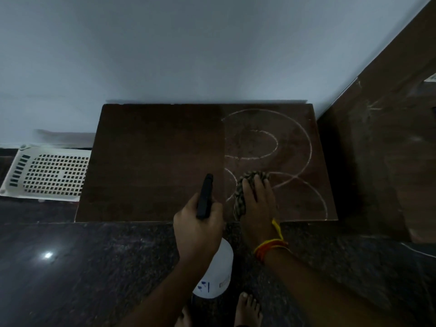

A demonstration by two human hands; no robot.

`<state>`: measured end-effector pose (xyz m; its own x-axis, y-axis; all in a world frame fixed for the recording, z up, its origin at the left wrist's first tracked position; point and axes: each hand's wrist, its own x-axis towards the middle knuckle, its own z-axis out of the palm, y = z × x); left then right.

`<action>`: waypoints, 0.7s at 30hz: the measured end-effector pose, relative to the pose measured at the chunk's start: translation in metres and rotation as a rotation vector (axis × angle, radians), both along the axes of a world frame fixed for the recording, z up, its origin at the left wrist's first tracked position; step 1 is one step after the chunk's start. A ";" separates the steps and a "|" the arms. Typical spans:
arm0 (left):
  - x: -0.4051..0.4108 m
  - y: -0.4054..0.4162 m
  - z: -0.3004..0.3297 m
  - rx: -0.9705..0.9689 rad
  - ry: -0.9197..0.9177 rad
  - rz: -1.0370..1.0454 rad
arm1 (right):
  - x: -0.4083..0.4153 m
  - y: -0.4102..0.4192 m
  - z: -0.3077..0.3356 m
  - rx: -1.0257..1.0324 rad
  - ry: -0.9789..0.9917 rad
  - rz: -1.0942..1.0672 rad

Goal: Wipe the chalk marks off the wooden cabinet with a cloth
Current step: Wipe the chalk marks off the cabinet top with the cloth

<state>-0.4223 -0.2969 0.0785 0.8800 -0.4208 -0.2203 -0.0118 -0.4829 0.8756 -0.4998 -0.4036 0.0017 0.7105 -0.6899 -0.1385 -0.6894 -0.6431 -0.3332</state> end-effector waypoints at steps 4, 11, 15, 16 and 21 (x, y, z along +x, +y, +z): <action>0.006 -0.003 -0.004 0.004 0.026 0.017 | 0.025 -0.018 -0.005 -0.074 0.005 0.034; 0.024 -0.019 -0.001 0.026 -0.015 0.029 | 0.070 -0.052 -0.007 -0.069 -0.015 0.060; 0.031 -0.025 0.004 0.007 -0.016 0.043 | 0.042 -0.018 -0.011 -0.098 -0.030 0.129; 0.032 -0.026 0.005 -0.001 -0.014 0.046 | 0.033 -0.007 -0.012 -0.105 -0.027 0.135; 0.034 -0.027 0.005 0.000 -0.001 0.046 | 0.026 0.007 -0.017 -0.124 -0.002 0.148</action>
